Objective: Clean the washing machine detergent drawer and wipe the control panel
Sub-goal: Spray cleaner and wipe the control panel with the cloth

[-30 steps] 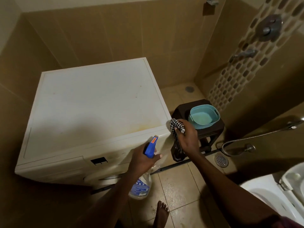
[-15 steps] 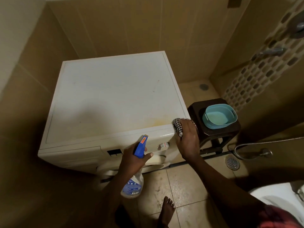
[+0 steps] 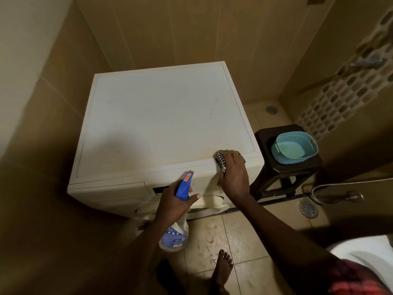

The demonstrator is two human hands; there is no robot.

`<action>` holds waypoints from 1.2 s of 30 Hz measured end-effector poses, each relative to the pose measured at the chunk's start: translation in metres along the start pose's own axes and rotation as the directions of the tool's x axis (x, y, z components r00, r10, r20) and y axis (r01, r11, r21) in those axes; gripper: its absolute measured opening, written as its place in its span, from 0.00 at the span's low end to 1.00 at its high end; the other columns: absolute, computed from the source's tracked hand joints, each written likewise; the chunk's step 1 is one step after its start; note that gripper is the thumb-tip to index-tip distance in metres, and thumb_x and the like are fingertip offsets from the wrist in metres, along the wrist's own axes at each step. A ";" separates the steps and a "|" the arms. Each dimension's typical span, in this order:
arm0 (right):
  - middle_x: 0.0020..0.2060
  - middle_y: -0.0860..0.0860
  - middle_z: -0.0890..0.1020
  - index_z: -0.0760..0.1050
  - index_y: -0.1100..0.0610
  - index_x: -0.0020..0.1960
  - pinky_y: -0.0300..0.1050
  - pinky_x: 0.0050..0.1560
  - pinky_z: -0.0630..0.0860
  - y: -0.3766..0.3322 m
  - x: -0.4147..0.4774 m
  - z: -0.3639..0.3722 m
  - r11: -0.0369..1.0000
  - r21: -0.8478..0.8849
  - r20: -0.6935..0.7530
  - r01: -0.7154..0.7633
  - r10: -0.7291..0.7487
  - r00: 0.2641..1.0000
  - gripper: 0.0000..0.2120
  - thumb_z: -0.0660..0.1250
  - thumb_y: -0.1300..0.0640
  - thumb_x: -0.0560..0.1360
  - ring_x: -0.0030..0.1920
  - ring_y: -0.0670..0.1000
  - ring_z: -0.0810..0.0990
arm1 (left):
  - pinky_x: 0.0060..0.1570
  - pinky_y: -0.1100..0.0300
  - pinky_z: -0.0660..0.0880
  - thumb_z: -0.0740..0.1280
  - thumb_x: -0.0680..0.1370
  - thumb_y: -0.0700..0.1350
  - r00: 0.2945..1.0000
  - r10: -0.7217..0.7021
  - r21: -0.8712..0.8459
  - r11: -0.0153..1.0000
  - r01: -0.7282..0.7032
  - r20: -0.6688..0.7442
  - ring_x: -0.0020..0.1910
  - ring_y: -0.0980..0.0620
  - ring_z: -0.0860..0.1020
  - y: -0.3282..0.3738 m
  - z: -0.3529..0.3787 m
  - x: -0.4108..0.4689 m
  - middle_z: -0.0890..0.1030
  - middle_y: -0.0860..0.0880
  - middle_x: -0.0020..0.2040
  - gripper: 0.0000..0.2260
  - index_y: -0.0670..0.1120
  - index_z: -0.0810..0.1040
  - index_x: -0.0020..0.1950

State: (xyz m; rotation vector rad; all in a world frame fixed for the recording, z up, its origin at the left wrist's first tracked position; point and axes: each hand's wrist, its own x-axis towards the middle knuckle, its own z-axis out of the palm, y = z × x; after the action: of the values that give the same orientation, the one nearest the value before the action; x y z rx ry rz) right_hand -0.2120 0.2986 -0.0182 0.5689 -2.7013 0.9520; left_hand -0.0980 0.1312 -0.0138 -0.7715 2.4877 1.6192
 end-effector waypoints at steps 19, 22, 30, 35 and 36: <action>0.55 0.55 0.80 0.77 0.60 0.59 0.45 0.66 0.67 -0.054 -0.023 0.026 0.996 0.069 0.023 0.065 -0.067 0.998 0.19 0.65 0.63 0.68 0.59 0.51 0.71 | 0.36 0.53 0.83 0.80 0.68 0.43 0.999 0.015 -0.023 1.000 -0.016 -0.034 0.34 0.46 0.82 -0.023 -0.035 -0.013 0.82 0.46 0.39 0.13 0.47 0.78 0.46; 0.54 0.54 0.80 0.78 0.58 0.58 0.44 0.61 0.70 -0.056 -0.015 0.019 0.992 0.103 0.062 0.069 -0.076 0.995 0.21 0.69 0.66 0.66 0.58 0.51 0.72 | 0.38 0.48 0.83 0.81 0.67 0.43 0.999 0.041 0.002 0.999 -0.041 -0.028 0.34 0.42 0.82 -0.032 -0.035 -0.012 0.82 0.45 0.37 0.13 0.46 0.78 0.44; 0.59 0.51 0.78 0.75 0.54 0.64 0.46 0.54 0.75 -0.011 -0.005 -0.009 1.000 -0.001 0.177 -0.031 0.030 0.984 0.20 0.67 0.58 0.72 0.59 0.52 0.75 | 0.38 0.54 0.81 0.80 0.68 0.42 0.997 0.072 0.070 0.995 -0.071 -0.014 0.34 0.42 0.83 -0.036 -0.044 -0.017 0.83 0.44 0.38 0.13 0.49 0.76 0.43; 0.60 0.52 0.78 0.74 0.55 0.64 0.45 0.56 0.73 0.004 -0.003 -0.022 0.995 -0.036 0.142 -0.098 0.102 0.985 0.20 0.66 0.59 0.73 0.61 0.52 0.74 | 0.41 0.49 0.83 0.80 0.68 0.42 0.993 0.113 0.120 0.987 -0.109 -0.029 0.37 0.45 0.83 -0.037 -0.045 -0.015 0.82 0.45 0.40 0.15 0.44 0.78 0.49; 0.60 0.51 0.78 0.74 0.55 0.65 0.45 0.57 0.73 0.007 -0.011 -0.023 0.996 -0.027 0.134 -0.085 0.088 0.987 0.20 0.66 0.59 0.72 0.61 0.52 0.74 | 0.41 0.49 0.83 0.80 0.68 0.42 0.992 0.120 0.120 0.986 -0.114 -0.036 0.37 0.45 0.83 -0.038 -0.044 -0.015 0.83 0.46 0.40 0.15 0.44 0.78 0.49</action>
State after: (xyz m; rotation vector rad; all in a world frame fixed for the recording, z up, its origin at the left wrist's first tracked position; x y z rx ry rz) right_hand -0.2033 0.3213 -0.0075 0.5342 -2.8736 0.9364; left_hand -0.0585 0.0861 -0.0213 -0.6644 2.6772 1.4882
